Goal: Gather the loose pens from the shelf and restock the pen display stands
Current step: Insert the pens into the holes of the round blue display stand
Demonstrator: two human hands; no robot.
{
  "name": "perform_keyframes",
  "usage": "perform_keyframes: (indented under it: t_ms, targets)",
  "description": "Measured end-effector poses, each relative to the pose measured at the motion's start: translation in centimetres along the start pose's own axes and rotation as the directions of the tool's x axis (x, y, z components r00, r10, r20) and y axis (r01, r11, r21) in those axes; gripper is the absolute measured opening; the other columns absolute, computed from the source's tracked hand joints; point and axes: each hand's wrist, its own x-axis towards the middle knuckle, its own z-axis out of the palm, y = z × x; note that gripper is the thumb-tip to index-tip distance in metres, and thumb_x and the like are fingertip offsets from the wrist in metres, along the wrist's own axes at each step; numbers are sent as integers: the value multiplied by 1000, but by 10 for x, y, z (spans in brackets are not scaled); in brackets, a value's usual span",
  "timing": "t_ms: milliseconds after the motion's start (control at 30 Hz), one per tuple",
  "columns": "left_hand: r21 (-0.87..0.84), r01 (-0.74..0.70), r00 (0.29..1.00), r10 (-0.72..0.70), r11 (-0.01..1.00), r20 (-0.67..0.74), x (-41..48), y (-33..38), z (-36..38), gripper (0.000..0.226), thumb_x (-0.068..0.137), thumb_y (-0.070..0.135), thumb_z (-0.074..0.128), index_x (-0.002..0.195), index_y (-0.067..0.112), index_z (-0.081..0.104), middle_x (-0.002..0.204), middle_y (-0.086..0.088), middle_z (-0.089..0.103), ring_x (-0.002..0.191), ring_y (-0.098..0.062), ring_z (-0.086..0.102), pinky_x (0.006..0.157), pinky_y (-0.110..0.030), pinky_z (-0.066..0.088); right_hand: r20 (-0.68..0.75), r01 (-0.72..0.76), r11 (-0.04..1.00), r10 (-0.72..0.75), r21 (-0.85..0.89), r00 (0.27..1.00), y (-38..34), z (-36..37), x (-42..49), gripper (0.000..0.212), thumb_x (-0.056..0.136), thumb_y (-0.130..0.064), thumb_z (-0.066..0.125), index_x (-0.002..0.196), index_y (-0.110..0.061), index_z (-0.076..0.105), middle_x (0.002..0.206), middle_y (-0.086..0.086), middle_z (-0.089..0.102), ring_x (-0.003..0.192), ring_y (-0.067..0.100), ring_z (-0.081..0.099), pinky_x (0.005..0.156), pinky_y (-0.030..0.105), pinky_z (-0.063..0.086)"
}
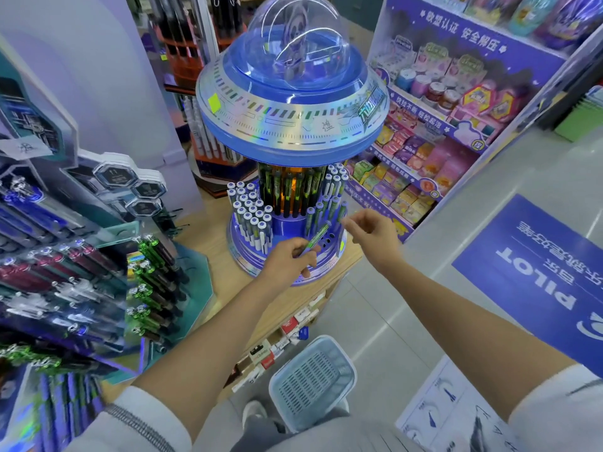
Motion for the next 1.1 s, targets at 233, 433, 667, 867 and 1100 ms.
perform_keyframes:
  t_ms: [233,433,667,867,1100]
  targets:
    - [46,-20,1000,19,999,7,0,3,9,9,95,6,55,99,7,62,77,-5,64,57,-19,55,65,-32,52,294,-170,967,110,190,950,-12,5,-12,34,86,-17,71,117,-8,60,89,7,68,74,12,63,63,23,48]
    - [66,-26,998,23,997,52,-4,7,8,13,92,11,61,100,2,64,81,-6,65,62,-20,59,60,-26,49,359,-197,966,125,170,925,-15,0,-16,9,88,-11,68,94,-6,65,83,6,70,70,7,63,67,20,48]
    - [271,-71,995,86,960,-44,-1,-2,-7,36,91,17,63,126,13,56,123,-6,56,111,-22,56,96,-39,47,-88,-48,971,70,236,994,-22,-33,0,18,91,-8,64,82,-17,53,66,-7,71,65,8,68,62,21,52]
    - [364,-49,998,57,930,-12,1,-6,-2,41,91,21,64,131,16,56,135,-5,55,121,-24,52,101,-40,44,-203,60,998,-56,18,978,-21,-23,5,28,89,-14,69,80,-28,47,73,4,66,63,8,60,60,16,45]
    - [524,-115,987,155,844,-32,0,-8,-5,30,94,24,57,123,22,62,121,1,65,116,-20,56,104,-32,35,-135,78,993,-90,-90,987,-14,-7,4,23,86,-16,72,82,-25,52,79,8,62,70,16,57,64,13,46]
